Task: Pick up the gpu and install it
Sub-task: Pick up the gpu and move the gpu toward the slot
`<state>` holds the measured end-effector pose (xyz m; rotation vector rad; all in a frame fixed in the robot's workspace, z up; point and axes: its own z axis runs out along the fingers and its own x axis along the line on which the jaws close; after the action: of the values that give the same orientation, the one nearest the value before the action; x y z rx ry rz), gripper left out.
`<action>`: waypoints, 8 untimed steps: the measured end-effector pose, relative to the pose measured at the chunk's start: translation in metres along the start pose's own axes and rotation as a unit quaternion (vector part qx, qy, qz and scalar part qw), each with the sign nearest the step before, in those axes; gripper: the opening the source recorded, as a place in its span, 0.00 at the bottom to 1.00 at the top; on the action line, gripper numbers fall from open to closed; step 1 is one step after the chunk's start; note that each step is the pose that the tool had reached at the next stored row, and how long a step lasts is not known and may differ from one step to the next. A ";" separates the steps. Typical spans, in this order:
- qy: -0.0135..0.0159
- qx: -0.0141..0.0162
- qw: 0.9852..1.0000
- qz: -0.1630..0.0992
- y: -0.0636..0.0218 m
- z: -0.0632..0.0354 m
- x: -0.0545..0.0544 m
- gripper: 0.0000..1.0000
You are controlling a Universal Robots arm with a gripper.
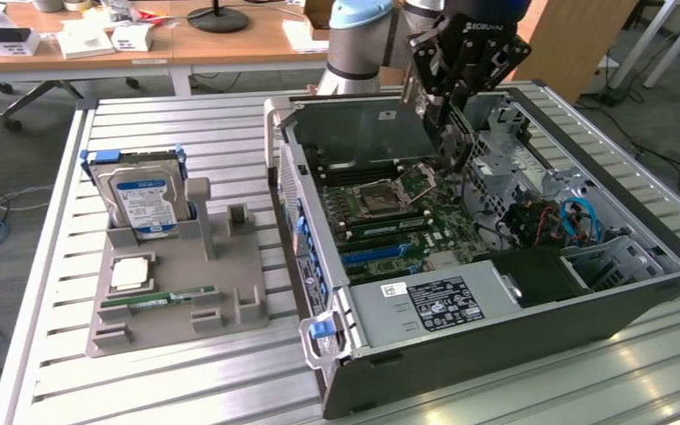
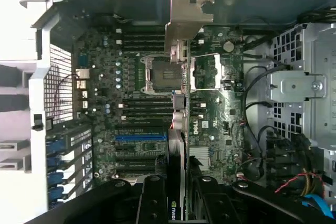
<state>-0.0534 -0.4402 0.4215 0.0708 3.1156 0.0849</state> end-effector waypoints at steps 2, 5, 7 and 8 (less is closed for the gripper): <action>0.000 0.000 1.000 0.000 0.0004 0.0002 -0.008 0.26; 0.000 0.000 1.000 0.000 0.0009 0.0005 -0.020 0.26; 0.000 0.000 1.000 0.000 0.0015 0.0008 -0.033 0.26; 0.000 0.000 1.000 0.000 0.0016 0.0009 -0.036 0.26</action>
<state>-0.0173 -0.4402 0.4215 0.0708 3.1156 0.0855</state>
